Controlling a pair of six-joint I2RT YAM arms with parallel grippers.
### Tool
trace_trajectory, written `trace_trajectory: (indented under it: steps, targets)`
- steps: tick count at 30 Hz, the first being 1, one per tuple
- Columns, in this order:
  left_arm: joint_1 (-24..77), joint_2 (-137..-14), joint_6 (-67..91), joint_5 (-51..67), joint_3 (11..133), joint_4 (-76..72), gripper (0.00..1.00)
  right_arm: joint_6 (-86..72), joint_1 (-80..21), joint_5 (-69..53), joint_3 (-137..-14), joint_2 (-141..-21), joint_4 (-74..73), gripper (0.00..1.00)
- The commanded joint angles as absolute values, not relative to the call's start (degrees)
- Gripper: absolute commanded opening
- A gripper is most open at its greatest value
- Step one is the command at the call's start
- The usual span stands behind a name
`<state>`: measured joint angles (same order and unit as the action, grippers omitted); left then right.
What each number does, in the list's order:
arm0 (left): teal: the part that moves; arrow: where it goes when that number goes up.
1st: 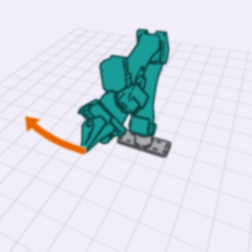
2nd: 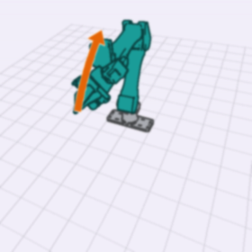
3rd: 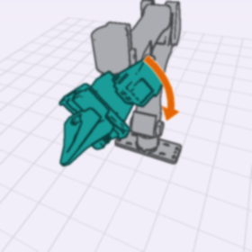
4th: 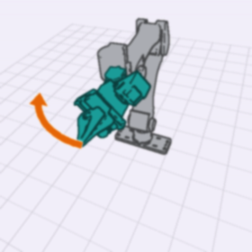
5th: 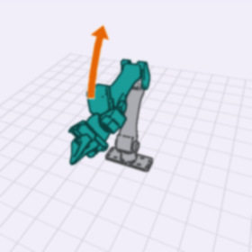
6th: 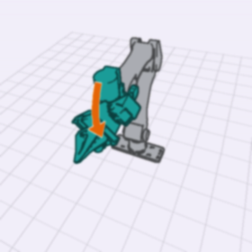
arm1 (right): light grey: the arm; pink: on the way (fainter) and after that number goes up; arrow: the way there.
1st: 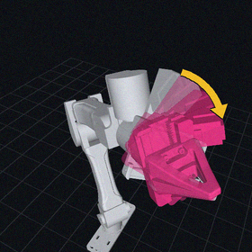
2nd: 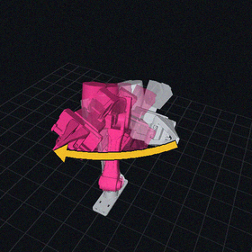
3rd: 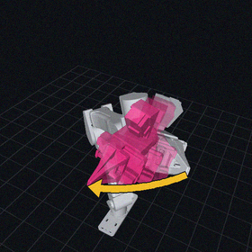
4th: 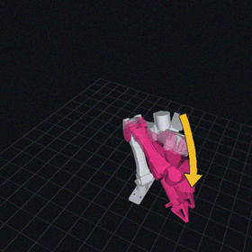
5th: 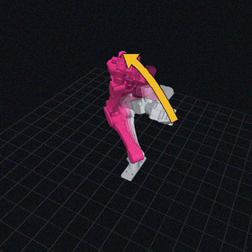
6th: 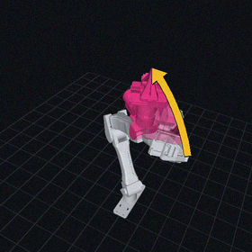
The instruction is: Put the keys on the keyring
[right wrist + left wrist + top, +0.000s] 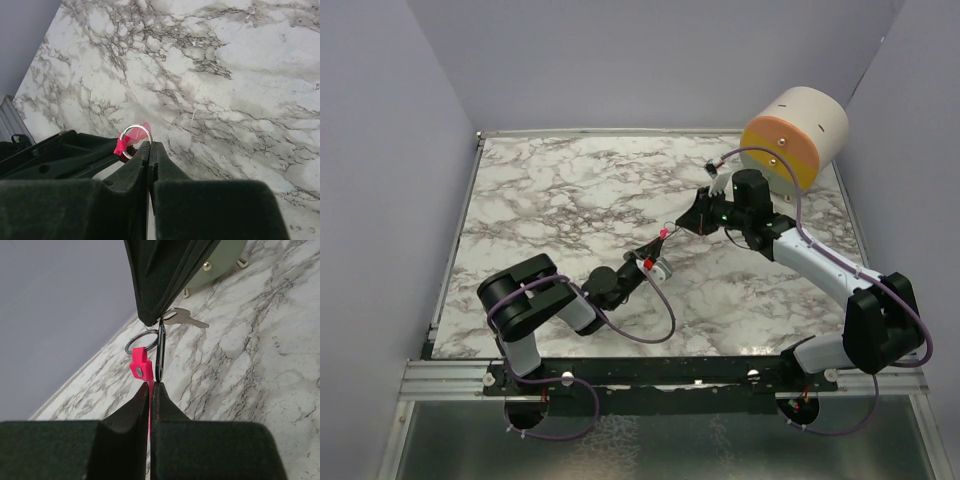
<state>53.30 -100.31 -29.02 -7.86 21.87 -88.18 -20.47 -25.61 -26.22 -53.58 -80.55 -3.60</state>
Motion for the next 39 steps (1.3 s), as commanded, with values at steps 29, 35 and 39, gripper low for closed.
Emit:
trace_trajectory:
  steps: [29,35,39]
  targets:
    - [49.2,-99.6,-20.4,0.0,20.3,-101.0,0.0,-6.7,-26.0,-20.8,-50.3,-75.7,2.6,0.01]
    - [49.1,-100.1,-20.7,-4.5,20.5,-101.0,0.0,-7.6,-26.0,-23.1,-51.8,-76.0,-0.8,0.01]
    - [49.0,-101.2,-21.0,-6.0,20.8,-101.0,0.03,-8.7,-26.0,-26.9,-53.1,-76.6,-3.3,0.01]
